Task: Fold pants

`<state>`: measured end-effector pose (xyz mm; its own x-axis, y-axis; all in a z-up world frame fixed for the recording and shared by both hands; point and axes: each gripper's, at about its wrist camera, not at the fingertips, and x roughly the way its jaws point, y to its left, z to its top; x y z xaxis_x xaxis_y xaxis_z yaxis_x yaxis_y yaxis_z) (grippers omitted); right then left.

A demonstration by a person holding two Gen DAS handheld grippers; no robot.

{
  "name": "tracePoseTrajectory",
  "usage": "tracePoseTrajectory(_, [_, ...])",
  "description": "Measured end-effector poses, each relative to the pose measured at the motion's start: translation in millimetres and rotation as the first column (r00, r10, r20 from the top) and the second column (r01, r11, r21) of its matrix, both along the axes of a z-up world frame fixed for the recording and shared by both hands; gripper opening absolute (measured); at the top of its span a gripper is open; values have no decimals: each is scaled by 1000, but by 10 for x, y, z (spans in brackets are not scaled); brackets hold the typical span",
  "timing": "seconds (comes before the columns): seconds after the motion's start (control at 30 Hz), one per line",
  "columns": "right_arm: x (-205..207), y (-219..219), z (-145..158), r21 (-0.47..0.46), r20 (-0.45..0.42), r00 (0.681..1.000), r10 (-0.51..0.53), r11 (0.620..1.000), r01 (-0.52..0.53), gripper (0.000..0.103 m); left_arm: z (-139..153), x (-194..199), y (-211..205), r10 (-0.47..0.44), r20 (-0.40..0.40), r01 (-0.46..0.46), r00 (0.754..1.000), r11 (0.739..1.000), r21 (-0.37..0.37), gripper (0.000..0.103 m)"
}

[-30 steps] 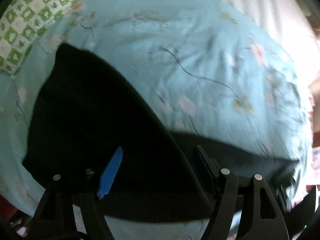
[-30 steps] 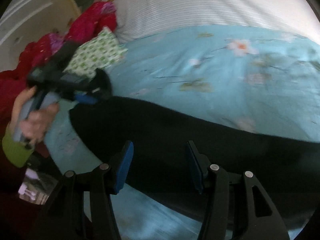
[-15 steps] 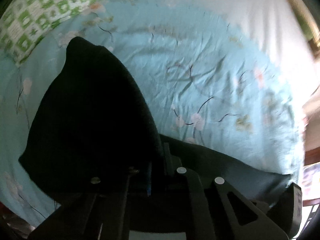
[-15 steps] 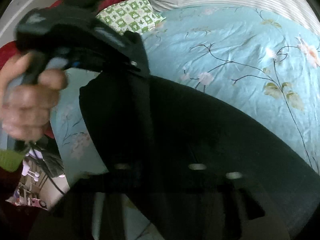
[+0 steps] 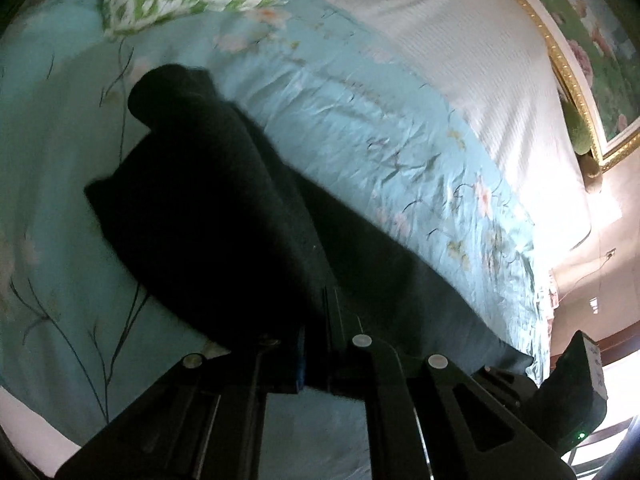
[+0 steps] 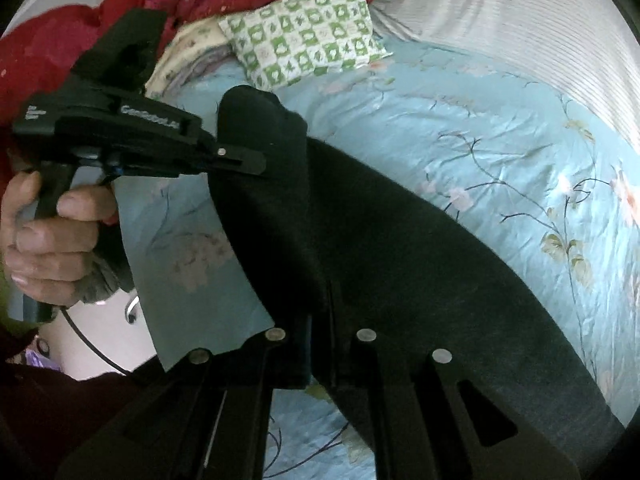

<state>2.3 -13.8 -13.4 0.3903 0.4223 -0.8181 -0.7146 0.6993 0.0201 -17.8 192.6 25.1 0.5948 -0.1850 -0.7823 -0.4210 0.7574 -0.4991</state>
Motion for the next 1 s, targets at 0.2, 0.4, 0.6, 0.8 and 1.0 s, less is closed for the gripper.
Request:
tracePoseTrajectory(0.2, [-50, 25, -101, -50, -10, 1000, 6, 999, -6, 7, -249, -107, 10, -6, -18, 5, 1000, 1000, -27, 5])
tracePoseTrajectory(0.4, [-50, 87, -165, -87, -19, 1000, 9, 996, -11, 7, -354, -158, 69, -6, -11, 5, 1000, 999, -52, 6])
tracePoseTrajectory(0.6, [-38, 106, -181, -98, -42, 999, 3, 995, -7, 13, -380, -167, 116, -36, -20, 35, 999, 998, -56, 11])
tracePoseTrajectory(0.8, [-37, 37, -97, -2, -105, 994, -14, 1000, 14, 38, -268, -373, 297, 10, -37, -10, 999, 1000, -3, 22])
tracePoseTrajectory(1.0, [96, -99, 54, 126, -147, 987, -62, 989, 81, 39, -238, -540, 610, 92, -55, -92, 994, 996, -9, 44])
